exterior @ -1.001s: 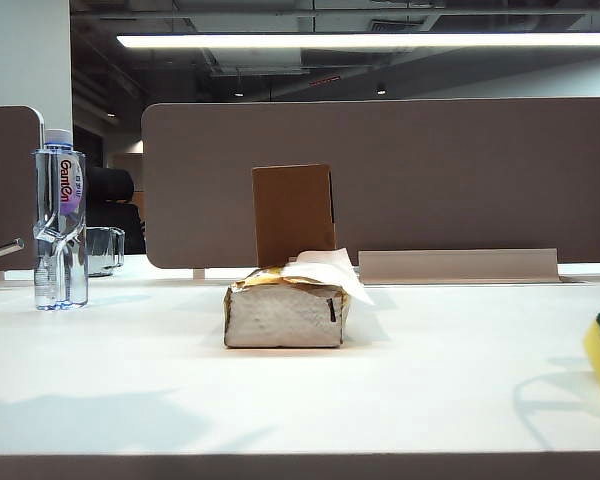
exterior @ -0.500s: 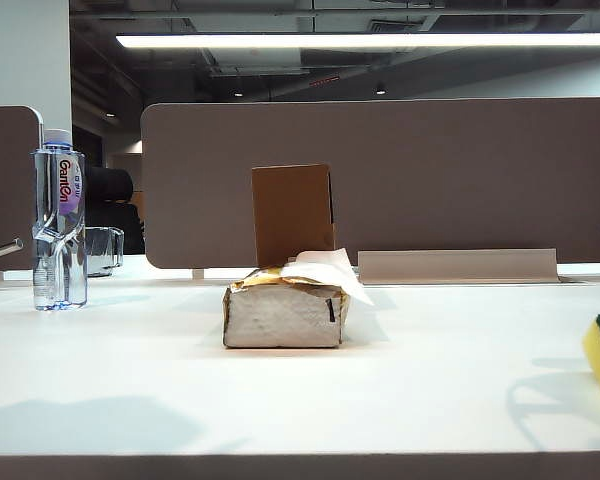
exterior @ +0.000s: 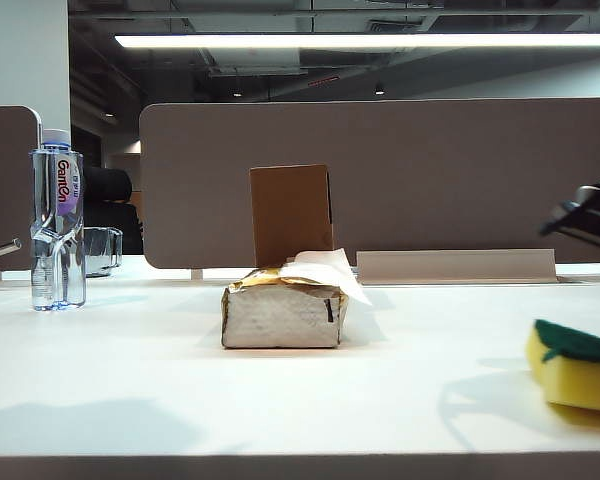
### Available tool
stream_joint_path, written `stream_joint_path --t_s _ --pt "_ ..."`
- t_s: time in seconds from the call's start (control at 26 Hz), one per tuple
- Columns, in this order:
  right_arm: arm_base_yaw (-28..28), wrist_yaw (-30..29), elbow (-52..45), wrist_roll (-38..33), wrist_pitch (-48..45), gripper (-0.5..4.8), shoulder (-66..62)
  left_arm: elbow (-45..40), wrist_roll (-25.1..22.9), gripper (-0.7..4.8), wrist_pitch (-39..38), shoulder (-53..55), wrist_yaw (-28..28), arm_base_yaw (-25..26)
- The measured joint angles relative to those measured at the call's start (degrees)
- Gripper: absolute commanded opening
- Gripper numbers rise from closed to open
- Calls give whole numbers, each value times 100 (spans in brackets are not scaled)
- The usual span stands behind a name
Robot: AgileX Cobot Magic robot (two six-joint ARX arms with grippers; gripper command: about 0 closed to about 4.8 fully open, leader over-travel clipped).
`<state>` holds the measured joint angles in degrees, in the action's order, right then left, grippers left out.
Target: Move the sponge from right to left to wipe the table, avoiding obstacles on the table, and finally reaching the bottle of mineral water.
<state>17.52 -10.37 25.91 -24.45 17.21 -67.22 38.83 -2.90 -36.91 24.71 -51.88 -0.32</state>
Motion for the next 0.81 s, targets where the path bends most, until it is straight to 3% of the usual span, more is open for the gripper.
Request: stream_joint_path --t_s 0.19,0.35,0.81 --pt "315 -13 79 -175 -531 -6 -448 0 -7 400 -33 -63 0 0" --pt "898 76 232 -483 -1067 -6 -907 0 -7 400 -96 -79 0 0" --pt "1912 358 942 -879 -1228 -6 -1716 0 -7 400 -190 -122 0 0"
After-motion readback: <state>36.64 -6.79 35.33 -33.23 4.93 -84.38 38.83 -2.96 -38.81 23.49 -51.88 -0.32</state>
